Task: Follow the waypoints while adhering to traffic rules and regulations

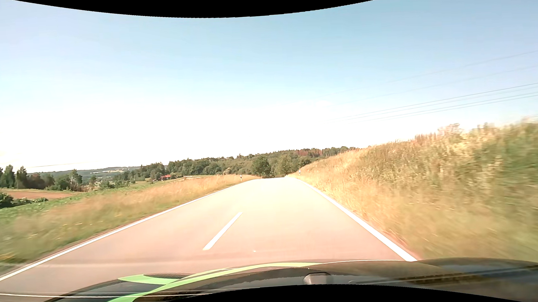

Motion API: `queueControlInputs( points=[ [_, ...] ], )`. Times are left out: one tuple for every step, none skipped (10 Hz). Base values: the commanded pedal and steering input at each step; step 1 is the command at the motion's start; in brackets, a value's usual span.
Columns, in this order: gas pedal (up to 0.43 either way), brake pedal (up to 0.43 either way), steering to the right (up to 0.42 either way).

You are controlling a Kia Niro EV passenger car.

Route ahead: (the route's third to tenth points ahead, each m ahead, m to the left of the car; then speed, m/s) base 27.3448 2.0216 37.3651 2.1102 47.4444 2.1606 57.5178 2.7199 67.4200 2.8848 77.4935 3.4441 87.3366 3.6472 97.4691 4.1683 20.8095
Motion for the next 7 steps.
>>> queueControlInputs(
  points=[
    [0.087, 0.0, -0.006],
    [0.067, 0.0, -0.006],
    [0.067, 0.0, -0.004],
    [0.047, 0.0, -0.001],
    [0.02, 0.0, -0.001],
    [0.0, 0.0, -0.001],
    [0.0, 0.0, -0.001]
  ],
)
